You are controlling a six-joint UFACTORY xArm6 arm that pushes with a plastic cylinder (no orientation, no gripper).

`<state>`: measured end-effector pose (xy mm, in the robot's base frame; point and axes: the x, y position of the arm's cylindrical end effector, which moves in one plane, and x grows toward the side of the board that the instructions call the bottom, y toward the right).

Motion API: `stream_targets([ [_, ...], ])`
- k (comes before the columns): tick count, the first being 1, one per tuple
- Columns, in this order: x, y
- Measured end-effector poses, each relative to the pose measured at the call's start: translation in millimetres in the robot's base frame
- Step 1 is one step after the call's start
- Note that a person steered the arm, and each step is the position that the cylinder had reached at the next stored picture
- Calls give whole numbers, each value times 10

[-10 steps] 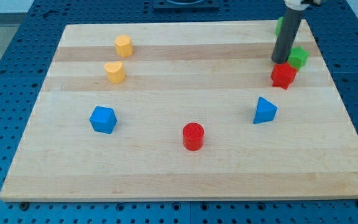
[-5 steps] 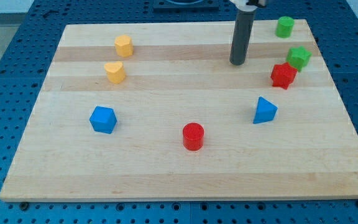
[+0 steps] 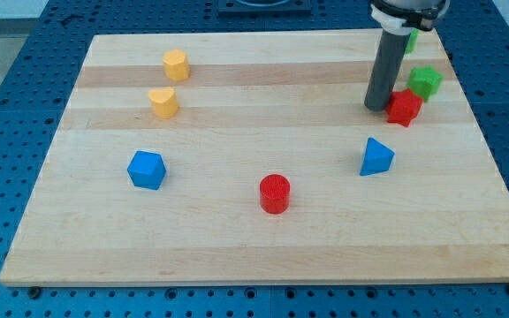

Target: Move the red star right a bit

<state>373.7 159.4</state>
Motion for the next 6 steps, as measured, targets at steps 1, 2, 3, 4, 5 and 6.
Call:
stream_targets([
  [1,75,4],
  [2,99,169],
  [3,99,378],
  [4,99,523],
  [5,99,549],
  [6,120,423],
])
